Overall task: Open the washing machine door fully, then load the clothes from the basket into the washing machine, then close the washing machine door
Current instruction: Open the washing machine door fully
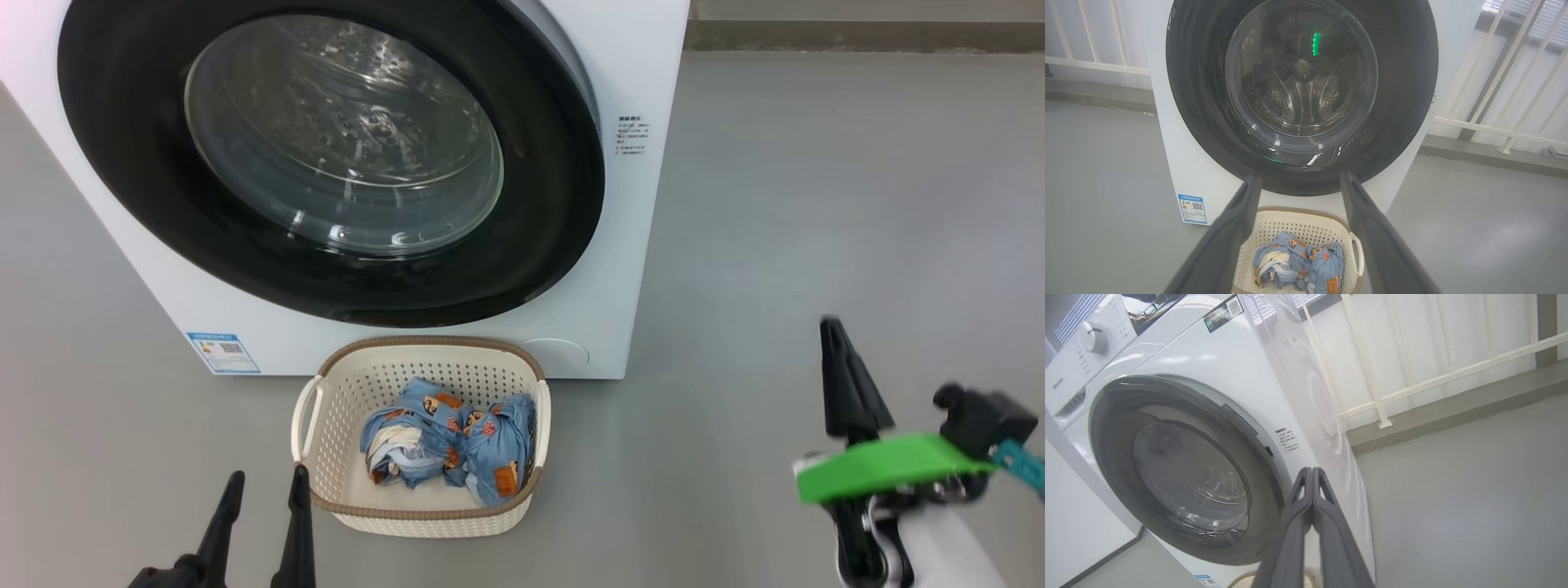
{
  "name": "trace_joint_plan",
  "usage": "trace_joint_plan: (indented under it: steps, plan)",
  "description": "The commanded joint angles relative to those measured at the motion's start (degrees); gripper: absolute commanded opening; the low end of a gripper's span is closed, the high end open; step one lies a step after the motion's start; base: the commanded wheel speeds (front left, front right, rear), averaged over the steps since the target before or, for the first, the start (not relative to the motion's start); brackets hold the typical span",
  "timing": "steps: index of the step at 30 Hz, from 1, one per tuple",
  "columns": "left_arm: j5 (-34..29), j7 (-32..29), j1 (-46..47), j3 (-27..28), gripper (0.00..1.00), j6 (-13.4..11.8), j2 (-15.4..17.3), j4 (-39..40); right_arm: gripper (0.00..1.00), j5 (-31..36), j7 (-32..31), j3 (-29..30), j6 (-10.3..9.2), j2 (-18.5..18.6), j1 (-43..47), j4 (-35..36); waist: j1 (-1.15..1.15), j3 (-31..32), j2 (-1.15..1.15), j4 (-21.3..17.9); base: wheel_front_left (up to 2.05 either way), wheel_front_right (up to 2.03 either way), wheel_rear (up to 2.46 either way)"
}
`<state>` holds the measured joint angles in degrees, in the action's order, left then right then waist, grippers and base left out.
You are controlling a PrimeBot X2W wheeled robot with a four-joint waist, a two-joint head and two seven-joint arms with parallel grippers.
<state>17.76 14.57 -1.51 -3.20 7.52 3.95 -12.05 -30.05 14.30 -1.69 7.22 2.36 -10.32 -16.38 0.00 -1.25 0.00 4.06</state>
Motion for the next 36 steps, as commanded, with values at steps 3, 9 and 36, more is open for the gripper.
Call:
trace_joint_plan:
  steps: [3, 9, 36]
  plan:
    - [0.40, 0.43, 2.36, 1.46, 1.00, -0.03, -0.07, 1.15, 0.00, -6.45, 0.70, -3.15, 0.26, 0.52, -6.40, 2.22, 0.00, -0.60, 0.00, 0.55, 0.00, 0.00, 0.00]
    - [0.64, 0.43, 3.53, 0.61, 1.00, -0.03, -0.35, 1.14, 0.00, -16.98, 0.70, -3.78, 0.26, 0.52, -12.91, 1.63, 0.00, -1.61, 0.00, 2.09, 0.00, 0.00, 0.00]
    - [4.30, 0.43, 12.79, -7.33, 1.00, -0.03, -0.54, 0.85, 0.00, -61.36, -20.02, -16.30, 0.26, 19.02, -42.44, -4.85, 0.00, -14.83, 0.00, 11.44, 0.00, 0.00, 0.00]
